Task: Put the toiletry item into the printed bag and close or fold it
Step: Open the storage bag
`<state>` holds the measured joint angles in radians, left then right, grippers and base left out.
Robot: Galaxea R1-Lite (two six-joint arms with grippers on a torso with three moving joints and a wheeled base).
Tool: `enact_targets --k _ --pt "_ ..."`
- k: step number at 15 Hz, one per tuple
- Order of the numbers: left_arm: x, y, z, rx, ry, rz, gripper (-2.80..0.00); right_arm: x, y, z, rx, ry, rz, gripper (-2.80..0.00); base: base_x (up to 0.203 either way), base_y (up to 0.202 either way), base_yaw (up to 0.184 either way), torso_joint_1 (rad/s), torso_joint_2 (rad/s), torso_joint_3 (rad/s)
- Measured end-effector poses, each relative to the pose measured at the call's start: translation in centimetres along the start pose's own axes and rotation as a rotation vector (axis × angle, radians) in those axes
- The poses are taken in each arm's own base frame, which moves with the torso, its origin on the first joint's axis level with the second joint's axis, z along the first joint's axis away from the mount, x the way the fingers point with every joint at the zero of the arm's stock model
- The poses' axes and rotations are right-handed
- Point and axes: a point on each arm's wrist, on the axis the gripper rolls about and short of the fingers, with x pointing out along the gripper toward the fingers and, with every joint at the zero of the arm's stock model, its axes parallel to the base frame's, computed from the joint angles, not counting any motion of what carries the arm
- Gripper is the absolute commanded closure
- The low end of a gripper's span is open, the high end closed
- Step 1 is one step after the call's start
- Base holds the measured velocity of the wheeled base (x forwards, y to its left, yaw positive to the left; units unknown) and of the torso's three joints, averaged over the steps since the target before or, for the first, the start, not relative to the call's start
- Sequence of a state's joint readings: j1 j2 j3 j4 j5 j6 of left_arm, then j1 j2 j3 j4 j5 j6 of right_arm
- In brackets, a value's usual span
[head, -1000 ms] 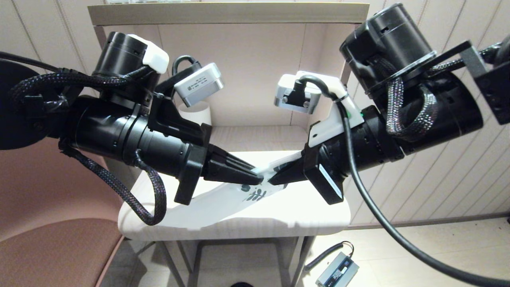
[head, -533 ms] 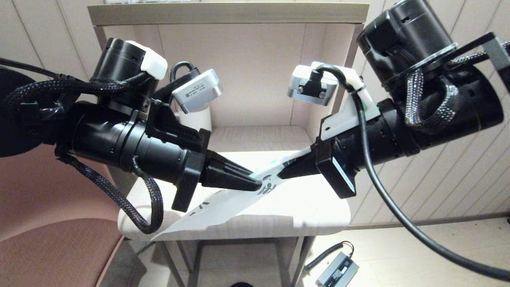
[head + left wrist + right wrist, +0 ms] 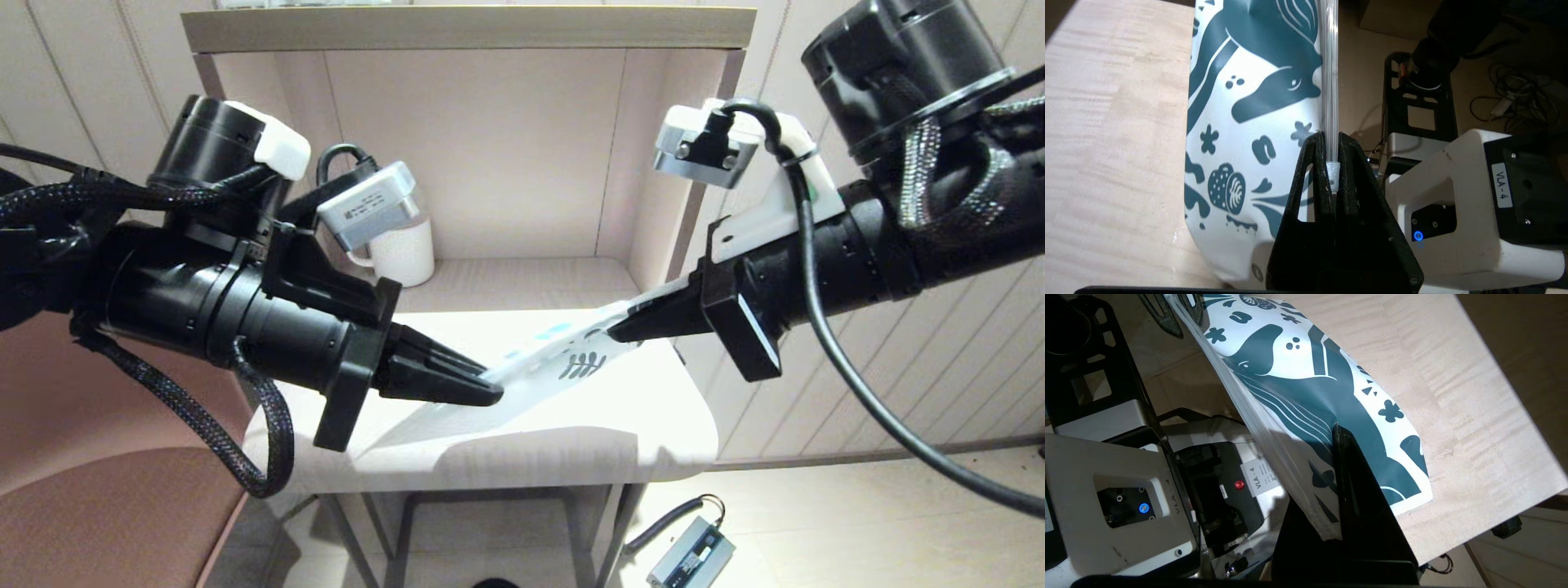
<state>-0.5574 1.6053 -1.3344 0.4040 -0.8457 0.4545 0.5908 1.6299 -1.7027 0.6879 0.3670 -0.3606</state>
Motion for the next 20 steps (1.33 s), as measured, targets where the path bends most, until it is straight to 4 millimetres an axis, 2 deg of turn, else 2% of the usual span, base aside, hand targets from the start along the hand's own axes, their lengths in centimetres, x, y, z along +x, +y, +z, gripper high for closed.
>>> enact_targets --k 20 --pt "-1.8 -0.9 -1.7 -0.031 0.009 0.038 0.0 -3.9 0.6 -0.3 -0.005 -0.069 -0.032 0.0 0.0 0.0 0.0 0.0 0.0 0.0"
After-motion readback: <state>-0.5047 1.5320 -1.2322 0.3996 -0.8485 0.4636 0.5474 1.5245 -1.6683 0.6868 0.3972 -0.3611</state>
